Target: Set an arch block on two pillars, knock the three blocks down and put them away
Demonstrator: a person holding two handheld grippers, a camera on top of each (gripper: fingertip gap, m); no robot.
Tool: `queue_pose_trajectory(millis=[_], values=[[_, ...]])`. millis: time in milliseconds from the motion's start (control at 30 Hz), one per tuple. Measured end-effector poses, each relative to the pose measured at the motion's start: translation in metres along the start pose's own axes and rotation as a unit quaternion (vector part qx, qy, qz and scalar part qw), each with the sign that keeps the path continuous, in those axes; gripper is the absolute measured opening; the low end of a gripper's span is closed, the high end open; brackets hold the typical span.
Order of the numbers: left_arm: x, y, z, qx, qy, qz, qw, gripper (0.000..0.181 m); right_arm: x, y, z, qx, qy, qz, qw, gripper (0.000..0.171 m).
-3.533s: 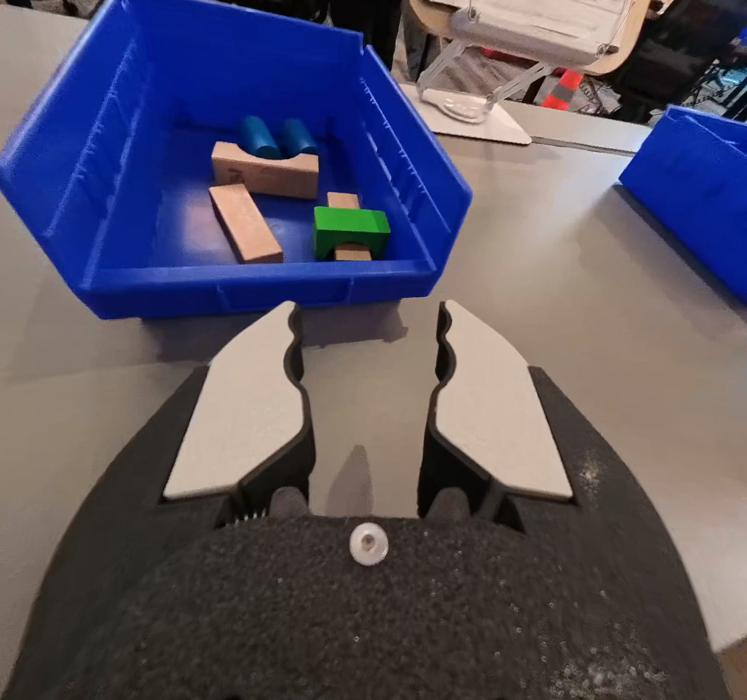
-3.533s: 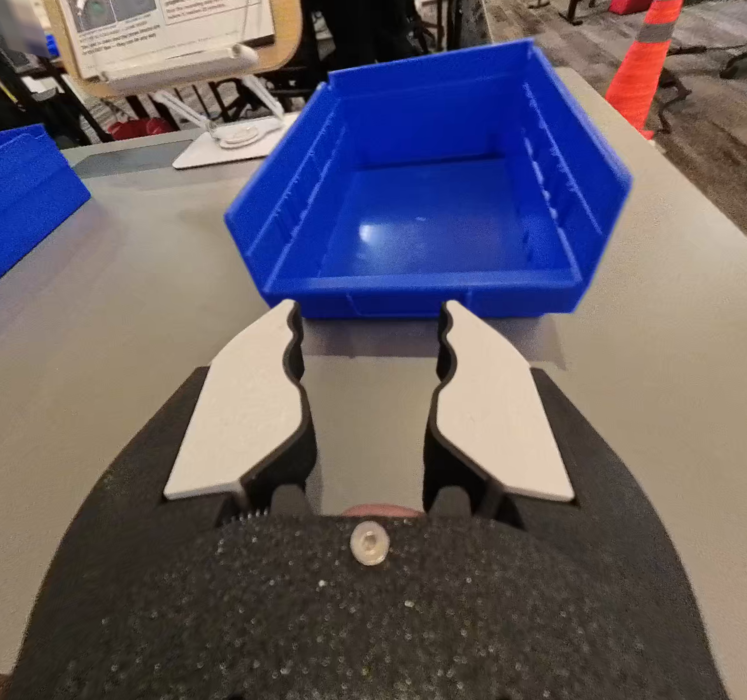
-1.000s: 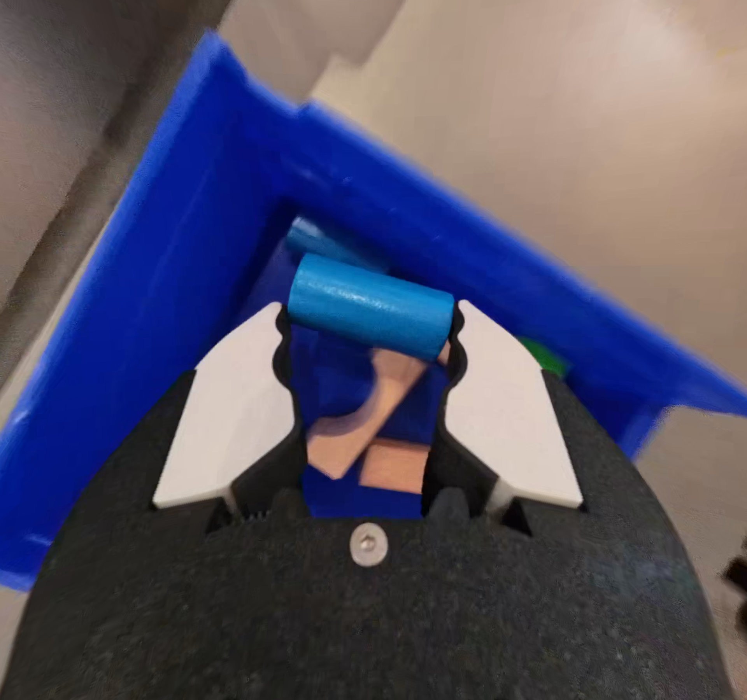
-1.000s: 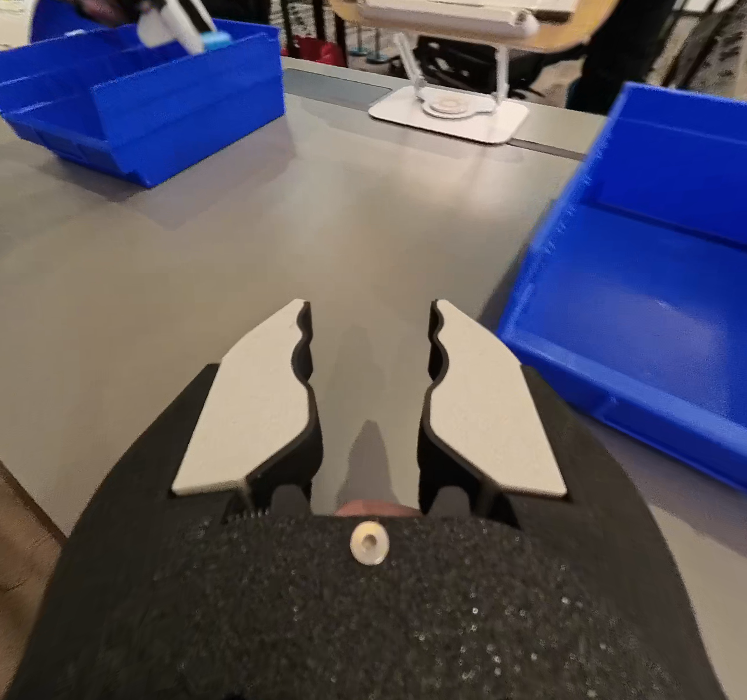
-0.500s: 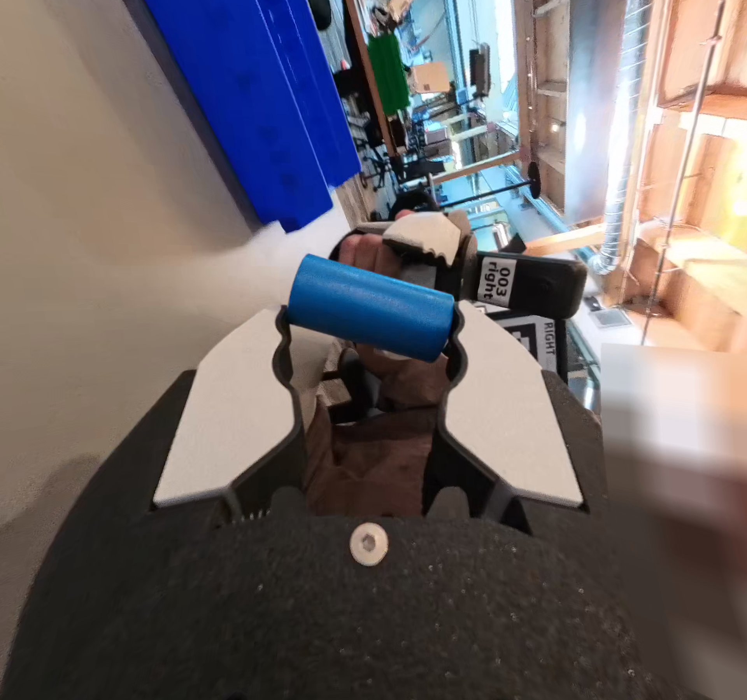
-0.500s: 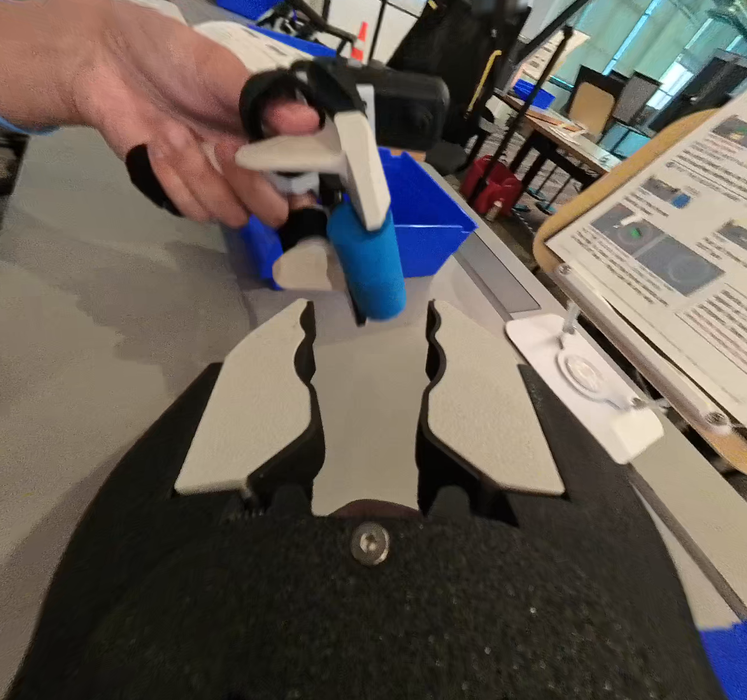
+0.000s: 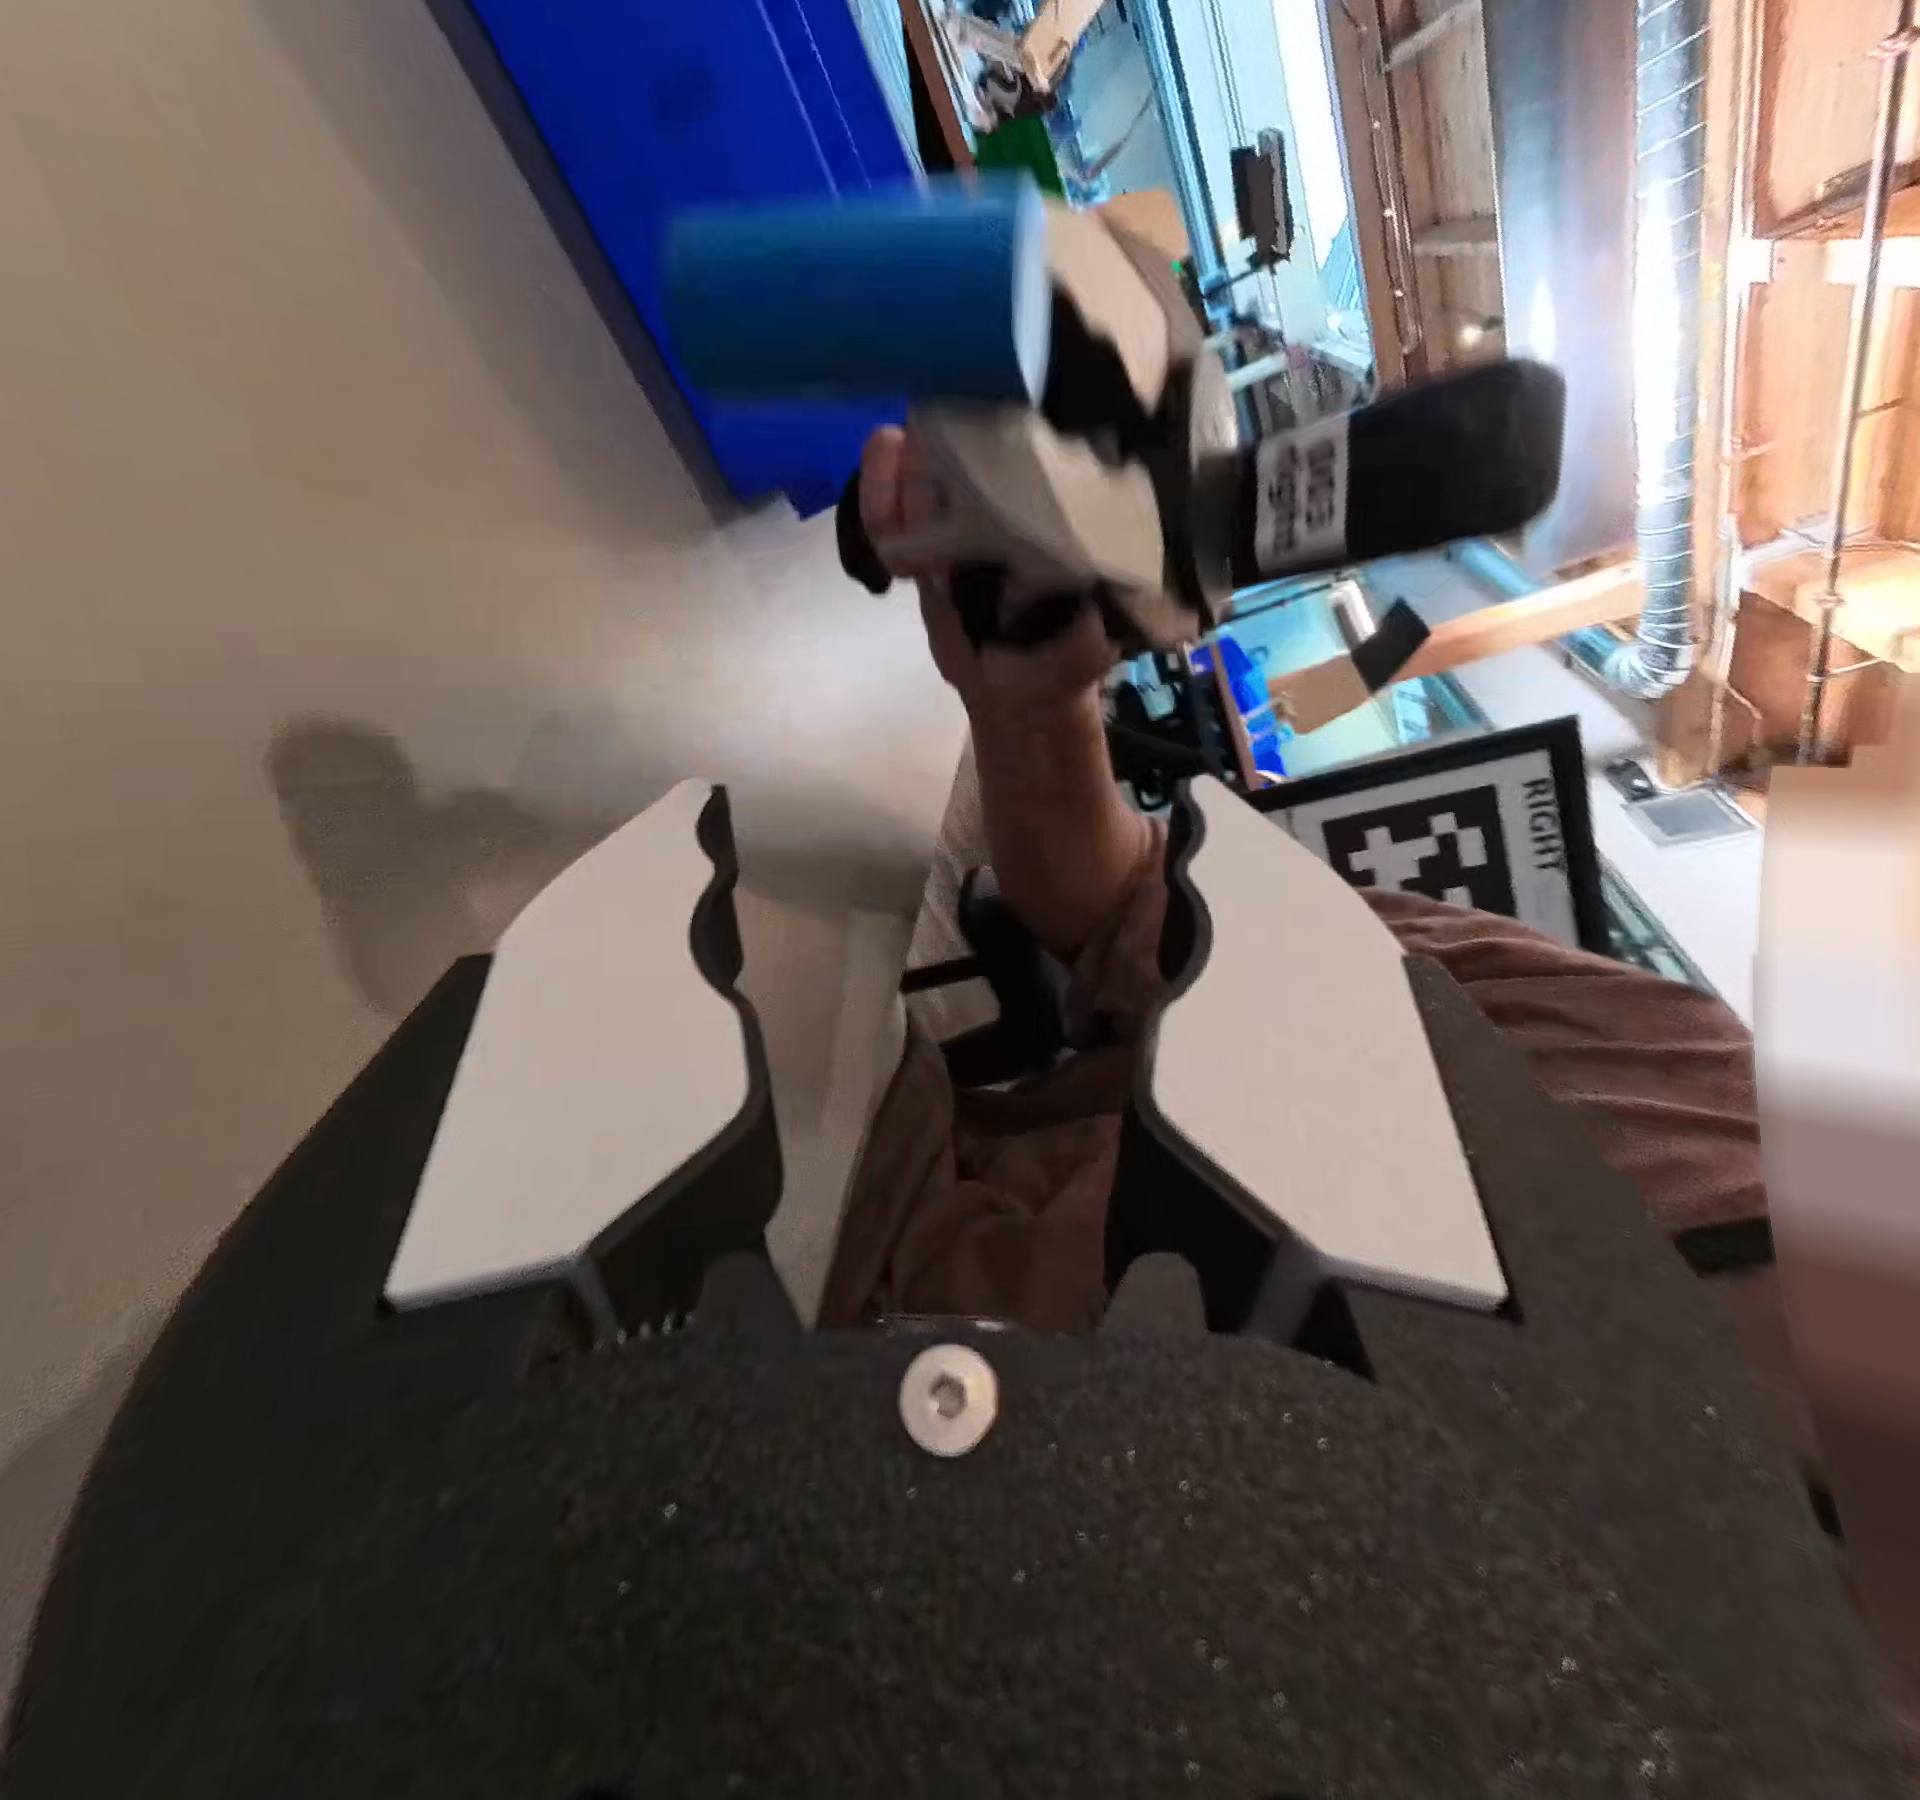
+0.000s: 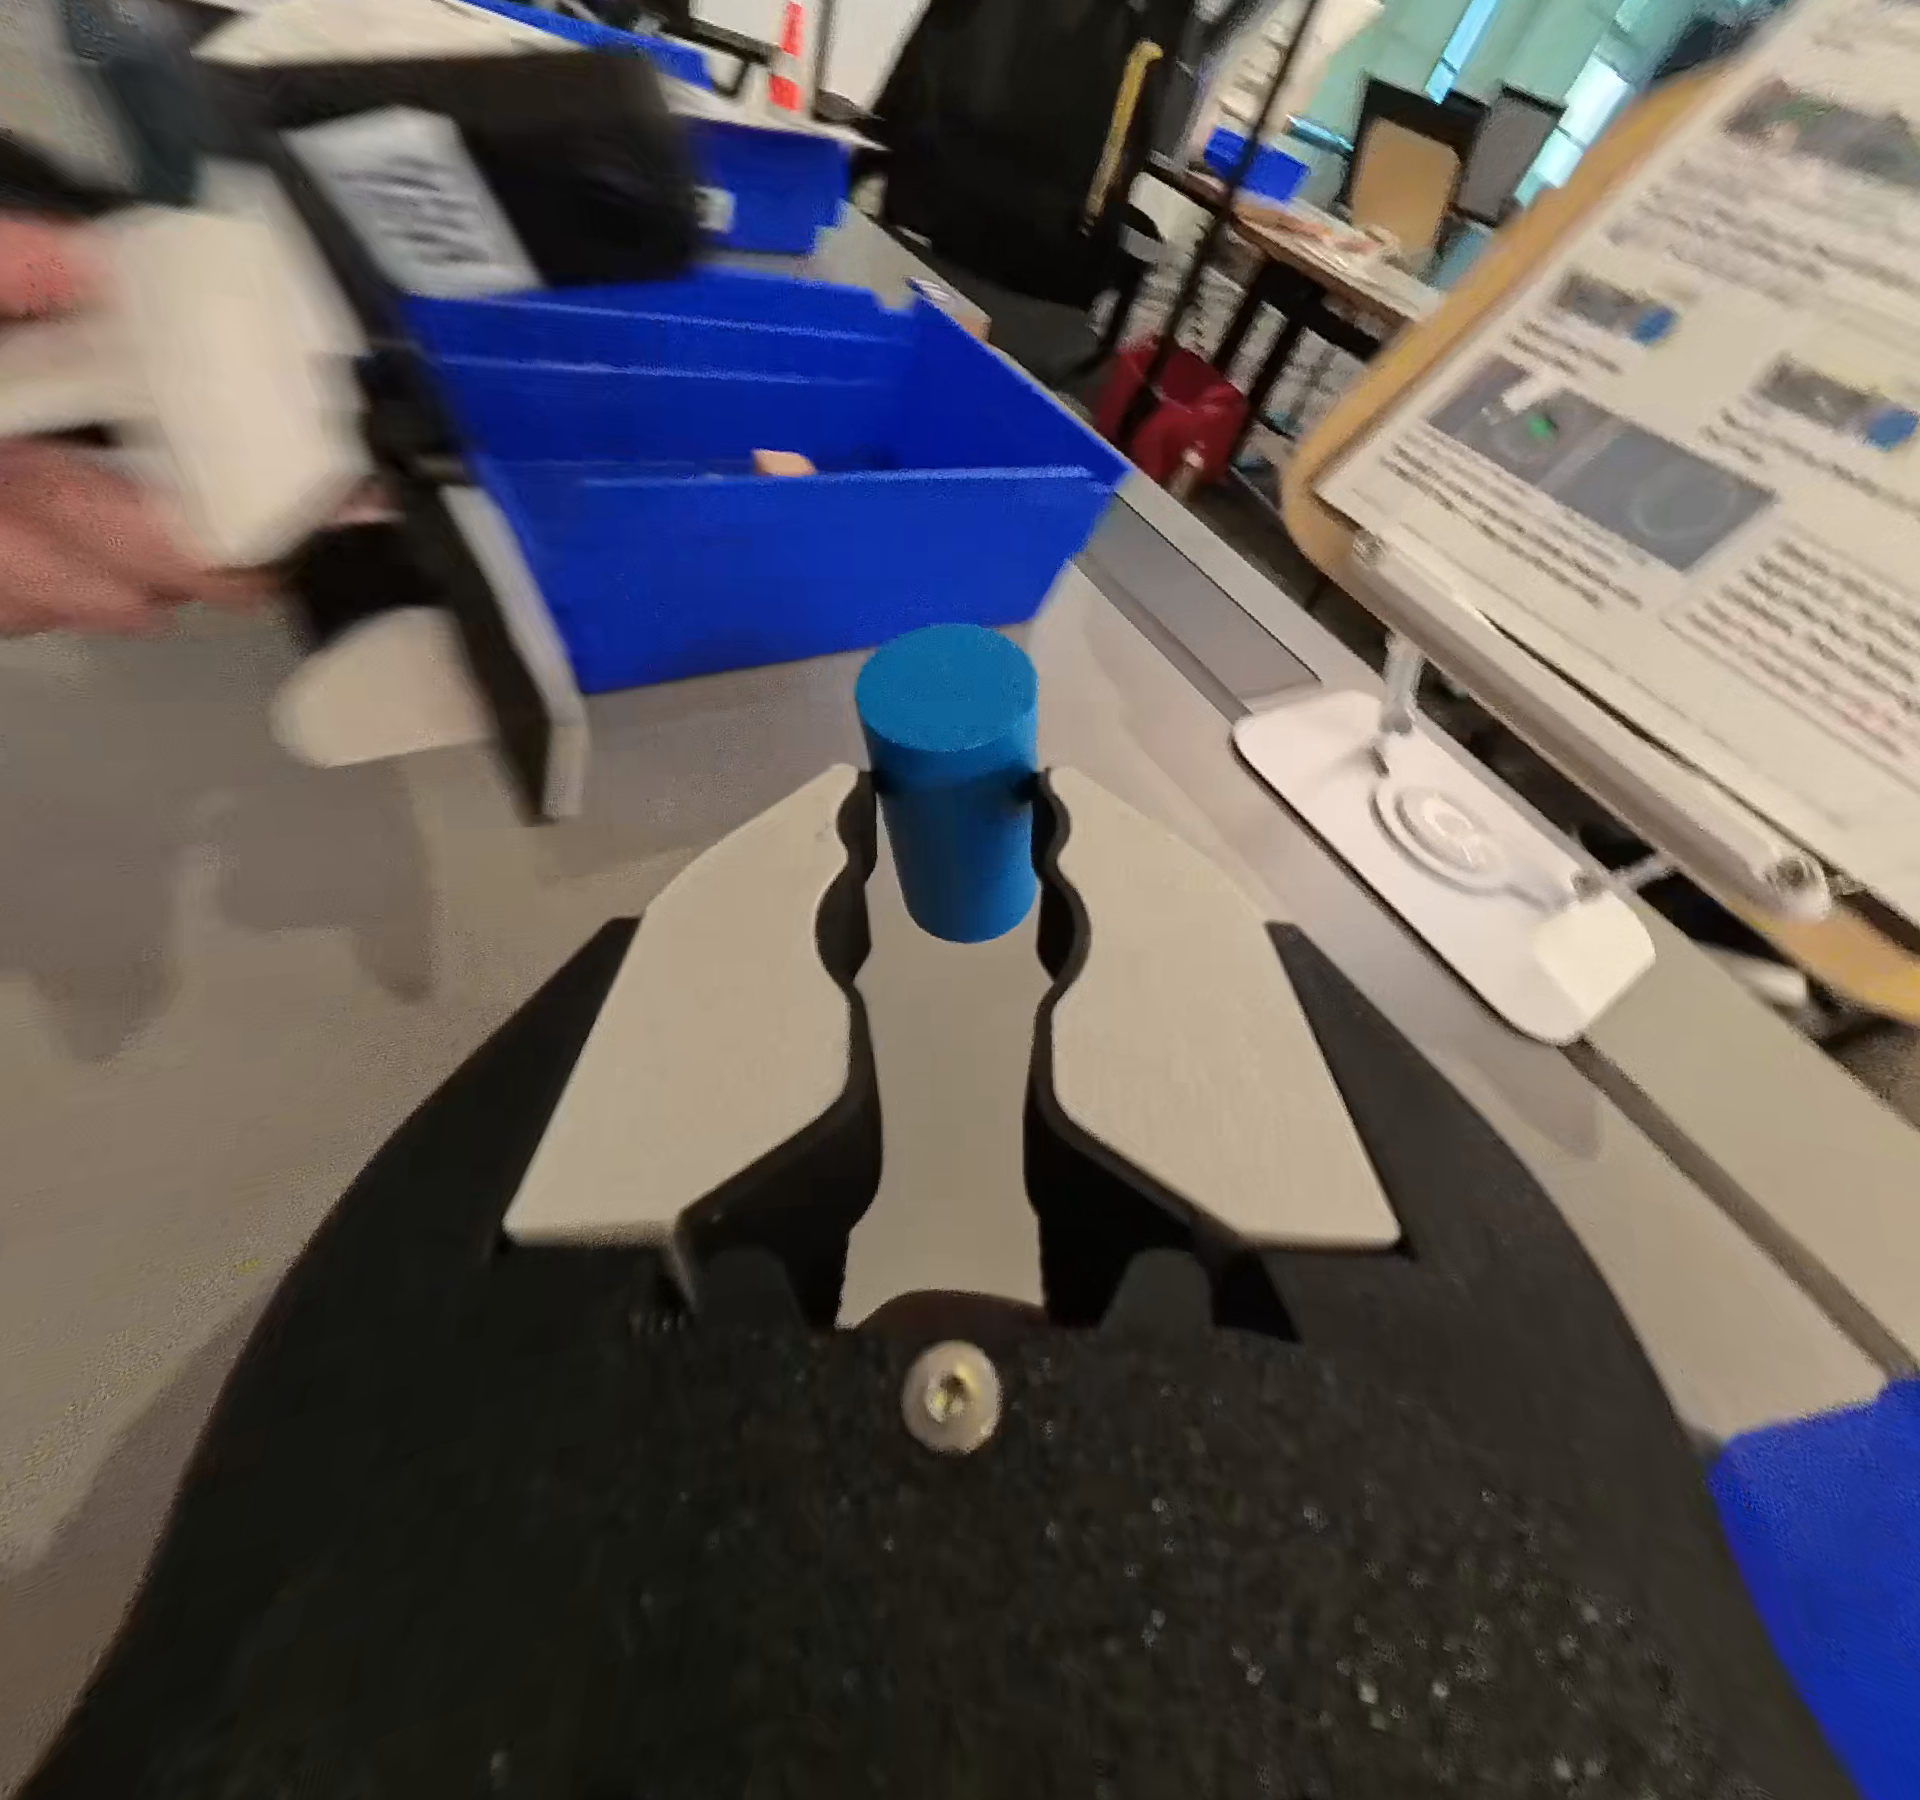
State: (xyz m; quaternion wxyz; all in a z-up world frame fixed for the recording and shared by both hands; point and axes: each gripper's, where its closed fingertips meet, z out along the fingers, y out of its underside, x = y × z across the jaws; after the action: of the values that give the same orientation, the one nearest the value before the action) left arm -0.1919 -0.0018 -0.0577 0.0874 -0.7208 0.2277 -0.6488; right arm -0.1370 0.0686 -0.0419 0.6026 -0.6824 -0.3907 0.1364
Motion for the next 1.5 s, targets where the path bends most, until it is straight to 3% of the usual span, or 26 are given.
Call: queue_pose_trajectory(millis=[167, 400, 633, 800, 1000, 1167, 1267, 1400, 1500], values=[[-0.004, 0.053, -0.005, 0.008, -0.015, 0.043, 0.999, 0.064, 0.052, 0.055, 0.040, -0.059, 0.047, 0.096, 0.993, 0.028], [-0.013, 0.104, -0.003, 0.019, -0.026, 0.058, 0.998, 0.061, 0.079, 0.118, 0.073, -0.128, 0.048, 0.171, 0.976, 0.028], [-0.018, 0.118, -0.002, 0.010, -0.022, 0.065, 0.998, 0.061, 0.078, 0.130, 0.058, -0.159, 0.070, 0.141, 0.975, 0.028], [-0.024, 0.118, -0.002, 0.001, -0.046, 0.083, 0.995, 0.062, 0.078, 0.139, 0.052, -0.184, 0.073, 0.172, 0.965, 0.034], [-0.022, 0.110, -0.011, 0.008, -0.068, 0.127, 0.990, 0.066, 0.061, 0.115, 0.022, -0.178, 0.096, 0.172, 0.964, 0.044], [-0.013, 0.079, -0.056, 0.028, -0.118, 0.195, 0.973, 0.063, -0.062, 0.074, -0.015, -0.115, -0.038, 0.166, 0.979, 0.047], [-0.017, 0.037, -0.102, 0.025, -0.191, 0.202, 0.960, 0.061, -0.119, 0.069, -0.040, -0.088, -0.096, 0.168, 0.977, 0.048], [-0.037, -0.065, -0.166, 0.075, -0.339, 0.167, 0.923, 0.060, -0.139, 0.064, -0.053, -0.082, -0.090, 0.112, 0.986, 0.048], [-0.089, -0.132, -0.199, 0.053, -0.457, 0.110, 0.881, 0.060, -0.134, 0.058, -0.052, -0.080, -0.074, 0.064, 0.992, 0.048]])
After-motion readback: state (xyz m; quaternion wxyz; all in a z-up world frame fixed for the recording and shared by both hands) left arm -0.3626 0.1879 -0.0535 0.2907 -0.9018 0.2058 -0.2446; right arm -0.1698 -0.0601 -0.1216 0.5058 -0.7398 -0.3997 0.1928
